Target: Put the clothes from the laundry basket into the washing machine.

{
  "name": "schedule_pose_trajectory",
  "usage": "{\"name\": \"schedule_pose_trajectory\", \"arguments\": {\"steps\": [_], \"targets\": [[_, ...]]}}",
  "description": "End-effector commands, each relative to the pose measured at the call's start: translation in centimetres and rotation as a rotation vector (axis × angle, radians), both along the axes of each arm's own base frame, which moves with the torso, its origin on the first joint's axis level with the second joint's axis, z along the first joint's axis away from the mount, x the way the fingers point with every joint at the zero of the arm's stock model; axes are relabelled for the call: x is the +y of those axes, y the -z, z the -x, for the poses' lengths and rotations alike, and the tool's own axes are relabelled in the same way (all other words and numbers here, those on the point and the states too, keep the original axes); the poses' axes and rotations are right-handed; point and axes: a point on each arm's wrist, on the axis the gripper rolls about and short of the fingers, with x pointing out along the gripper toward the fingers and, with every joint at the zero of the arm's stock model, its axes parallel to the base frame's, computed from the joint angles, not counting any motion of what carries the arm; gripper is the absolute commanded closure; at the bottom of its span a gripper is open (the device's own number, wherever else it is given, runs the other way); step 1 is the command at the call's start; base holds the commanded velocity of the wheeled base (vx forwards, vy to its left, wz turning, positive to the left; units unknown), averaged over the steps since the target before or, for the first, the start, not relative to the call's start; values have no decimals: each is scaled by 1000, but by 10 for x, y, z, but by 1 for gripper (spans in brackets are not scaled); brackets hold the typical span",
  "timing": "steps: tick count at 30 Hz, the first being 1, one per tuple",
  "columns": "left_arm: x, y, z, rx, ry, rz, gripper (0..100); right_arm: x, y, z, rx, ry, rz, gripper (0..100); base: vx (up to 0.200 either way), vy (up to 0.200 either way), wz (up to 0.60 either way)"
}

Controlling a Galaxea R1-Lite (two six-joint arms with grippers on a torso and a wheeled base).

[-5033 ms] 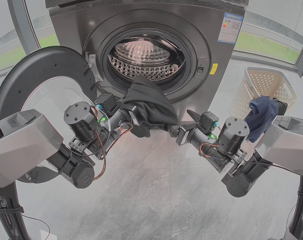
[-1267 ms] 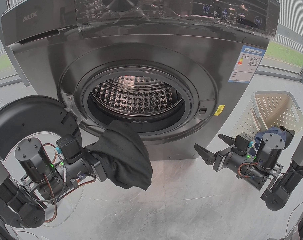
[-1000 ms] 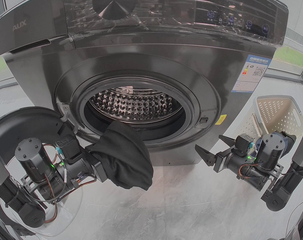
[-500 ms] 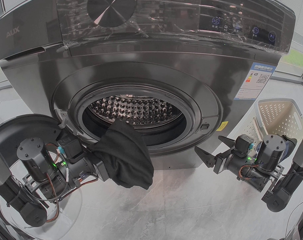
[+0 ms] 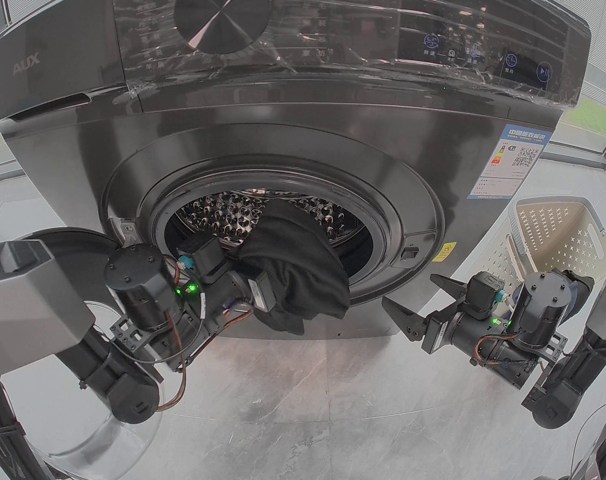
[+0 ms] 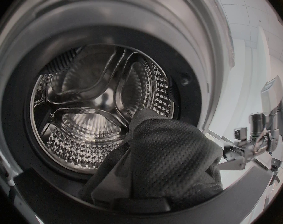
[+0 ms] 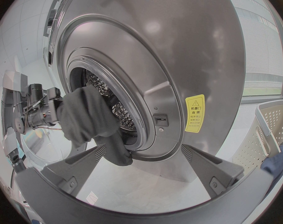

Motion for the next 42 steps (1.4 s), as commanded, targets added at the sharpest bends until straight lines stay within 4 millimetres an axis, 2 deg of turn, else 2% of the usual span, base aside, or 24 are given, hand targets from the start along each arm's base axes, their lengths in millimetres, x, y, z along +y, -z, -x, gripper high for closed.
{"name": "schedule_pose_trajectory", "arguments": {"steps": [1, 10, 14, 20, 28, 36, 42], "targets": [[-8, 14, -40, -15, -67, 20, 100, 2, -3, 4, -6, -11, -5, 0, 0, 0, 0], [-13, 18, -71, -55, -133, 56, 100, 6, -2, 6, -3, -27, -4, 0, 0, 0, 0], [-21, 22, -88, -83, -137, 76, 100, 7, -2, 7, -3, -30, -4, 0, 0, 0, 0], [-17, 28, -110, -86, -172, 78, 100, 7, -2, 7, -3, -30, -4, 0, 0, 0, 0], [-23, 20, -132, -80, -183, 76, 100, 10, -1, 9, 0, -42, -2, 0, 0, 0, 0], [-22, 4, -170, -113, -243, 101, 100, 13, -1, 12, 6, -54, -6, 0, 0, 0, 0], [-24, 0, -174, -118, -251, 108, 100, 13, 0, 12, 7, -55, -7, 0, 0, 0, 0]]}}
